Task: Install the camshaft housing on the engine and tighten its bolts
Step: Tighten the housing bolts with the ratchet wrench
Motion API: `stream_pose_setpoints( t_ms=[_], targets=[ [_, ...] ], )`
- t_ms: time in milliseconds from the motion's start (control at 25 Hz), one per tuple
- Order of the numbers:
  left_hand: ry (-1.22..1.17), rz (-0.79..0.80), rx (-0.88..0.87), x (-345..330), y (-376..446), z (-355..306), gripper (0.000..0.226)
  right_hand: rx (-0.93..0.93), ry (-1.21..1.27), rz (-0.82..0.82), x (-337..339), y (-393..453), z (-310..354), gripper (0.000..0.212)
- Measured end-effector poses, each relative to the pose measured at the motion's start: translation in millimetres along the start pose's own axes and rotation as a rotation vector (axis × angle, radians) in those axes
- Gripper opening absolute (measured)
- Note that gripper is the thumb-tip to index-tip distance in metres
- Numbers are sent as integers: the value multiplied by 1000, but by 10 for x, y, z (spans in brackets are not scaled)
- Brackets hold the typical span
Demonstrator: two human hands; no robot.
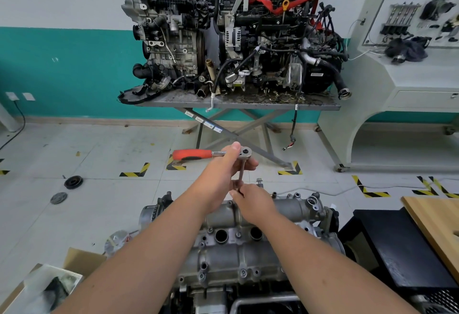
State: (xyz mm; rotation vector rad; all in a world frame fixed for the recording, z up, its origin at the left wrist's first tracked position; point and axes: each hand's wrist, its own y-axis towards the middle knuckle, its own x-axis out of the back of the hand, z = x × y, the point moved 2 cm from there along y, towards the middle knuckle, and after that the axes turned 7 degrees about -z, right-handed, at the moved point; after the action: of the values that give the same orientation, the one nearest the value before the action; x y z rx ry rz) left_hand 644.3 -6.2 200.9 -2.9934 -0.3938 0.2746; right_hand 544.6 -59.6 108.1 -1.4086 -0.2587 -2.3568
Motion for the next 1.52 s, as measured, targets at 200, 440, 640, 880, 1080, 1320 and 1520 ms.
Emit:
stream_pose_setpoints(
  t_ms=[200,440,640,880,1080,1320,1520],
  targets=[
    [75,-44,69,-4,42,-209,30,4,28,-6,-16,9,-5,41],
    [424,-68,6,-80,51,-396,32,4,29,-4,-33,19,-16,29],
    [970,28,-185,-170,96,-578,30,12,22,5,-32,22,-25,28],
    [1402,213,-568,-132,94,-476,27,29,13,-38,-39,6,-44,34],
    [1172,-32,-862,20,9,-172,51,146,-141,-21,-24,19,-1,17],
    [227,-234,-573,-74,-66,158,35,55,-32,3,37,-22,31,31],
    [-6,-160,-253,-111,63,139,45,32,3,11,51,-18,47,37]
  ],
)
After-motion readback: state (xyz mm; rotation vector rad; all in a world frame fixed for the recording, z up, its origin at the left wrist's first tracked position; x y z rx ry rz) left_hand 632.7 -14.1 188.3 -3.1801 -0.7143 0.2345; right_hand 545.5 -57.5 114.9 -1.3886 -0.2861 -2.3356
